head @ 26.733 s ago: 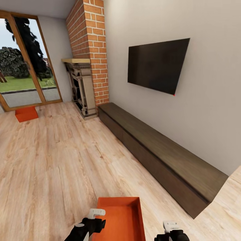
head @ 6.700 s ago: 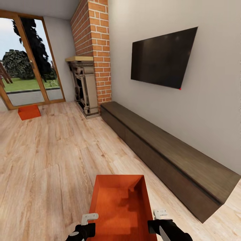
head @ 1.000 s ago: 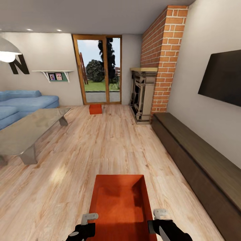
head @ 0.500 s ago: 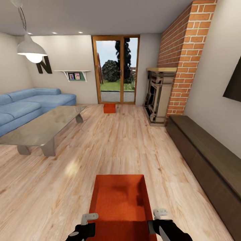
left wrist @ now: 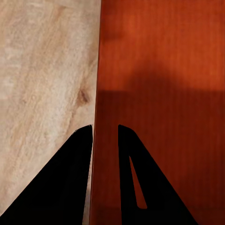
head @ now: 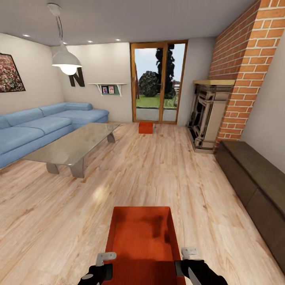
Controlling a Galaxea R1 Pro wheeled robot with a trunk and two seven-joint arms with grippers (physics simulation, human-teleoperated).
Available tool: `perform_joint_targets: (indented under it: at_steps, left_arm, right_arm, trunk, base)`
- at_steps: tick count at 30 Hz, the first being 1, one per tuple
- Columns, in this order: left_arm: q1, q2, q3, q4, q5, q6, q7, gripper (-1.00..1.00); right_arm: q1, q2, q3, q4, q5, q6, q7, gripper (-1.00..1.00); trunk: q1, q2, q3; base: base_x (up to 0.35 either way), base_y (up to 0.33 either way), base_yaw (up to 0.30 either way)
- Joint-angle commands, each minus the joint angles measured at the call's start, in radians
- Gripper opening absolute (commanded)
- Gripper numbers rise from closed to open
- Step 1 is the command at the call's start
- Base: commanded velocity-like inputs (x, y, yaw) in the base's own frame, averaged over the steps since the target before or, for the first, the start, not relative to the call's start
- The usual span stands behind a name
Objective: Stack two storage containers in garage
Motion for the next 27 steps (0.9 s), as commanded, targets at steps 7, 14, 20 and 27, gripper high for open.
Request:
perform_joint_targets:
  at_steps: [7,14,20,27]
  left_arm:
    - [-0.001,-0.002,0.009,0.005,-0.012,-0.002,0.008,-1.0]
    - [-0.001,-0.002,0.009,0.005,-0.012,-0.002,0.009,-1.0]
    - [-0.001,-0.002,0.009,0.005,-0.012,-0.002,0.008,-1.0]
    - [-0.001,-0.002,0.009,0.005,-0.012,-0.002,0.008,-1.0]
  right_arm:
    - [0.001,0.005,0.041,-0.005,0.003,-0.045,0.001,-1.0]
    - [0.001,0.005,0.041,-0.005,0.003,-0.045,0.001,-1.0]
    - [0.001,0.005,0.041,-0.005,0.003,-0.045,0.001,-1.0]
    - [0.001,0.005,0.041,-0.005,0.003,-0.045,0.001,-1.0]
  trunk:
    - [0.0,0.0,-0.001]
    - [0.0,0.0,-0.001]
    - [0.0,0.0,-0.001]
    - [0.0,0.0,-0.001]
  base:
    - [0.0,0.0,0.287]
    - [0.0,0.0,0.287]
    - [0.0,0.0,0.287]
    - [0.0,0.0,0.287]
